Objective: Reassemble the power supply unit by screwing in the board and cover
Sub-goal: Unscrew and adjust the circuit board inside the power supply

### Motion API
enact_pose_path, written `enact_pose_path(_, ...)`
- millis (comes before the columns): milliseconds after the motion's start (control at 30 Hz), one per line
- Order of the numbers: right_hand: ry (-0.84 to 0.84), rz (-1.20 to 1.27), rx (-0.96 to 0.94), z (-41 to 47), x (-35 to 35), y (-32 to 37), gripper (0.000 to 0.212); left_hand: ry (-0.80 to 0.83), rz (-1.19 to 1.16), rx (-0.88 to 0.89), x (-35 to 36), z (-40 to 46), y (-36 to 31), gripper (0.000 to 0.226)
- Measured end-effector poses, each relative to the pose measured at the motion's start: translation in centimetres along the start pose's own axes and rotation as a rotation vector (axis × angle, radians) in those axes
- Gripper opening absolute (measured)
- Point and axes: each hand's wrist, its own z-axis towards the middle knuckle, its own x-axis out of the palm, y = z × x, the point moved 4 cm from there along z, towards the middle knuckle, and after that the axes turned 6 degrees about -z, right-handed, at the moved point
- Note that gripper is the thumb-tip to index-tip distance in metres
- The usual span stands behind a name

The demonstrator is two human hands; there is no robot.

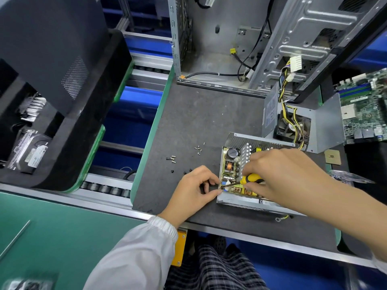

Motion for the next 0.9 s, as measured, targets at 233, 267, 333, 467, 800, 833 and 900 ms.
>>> enact_pose_path(233,-0.016,0.01,-0.001,0.0,0.3,-0.2,0.026,-0.003,0.018,-0.01,0.2,0.2,0.3,0.016)
enact_pose_path(267,-0.015,0.011,-0.003,0.0,0.4,-0.2,0.027,-0.003,0.019,-0.011,0.2,0.2,0.3,0.016)
enact_pose_path(333,-0.011,0.023,-0.004,0.1,0.4,-0.2,0.027,-0.006,0.018,-0.009,0.2,0.2,0.3,0.016)
enact_pose_path(467,-0.017,0.031,-0.002,0.1,0.4,-0.2,0.028,-0.006,0.019,-0.008,0.2,0.3,0.5,0.017)
enact_pose_path(800,0.027,-0.042,-0.043,0.4,-0.2,0.6,0.025,0.042,0.068,-0.016,0.4,0.3,0.8,0.013)
enact_pose_path(833,0.04,-0.057,-0.046,0.4,-0.4,0.8,0.024,0.042,0.075,-0.018,0.5,0.3,0.8,0.012)
enact_pose_path(900,0.062,-0.098,-0.051,0.6,-0.6,1.1,0.02,0.035,0.081,-0.023,0.6,0.2,0.9,0.012)
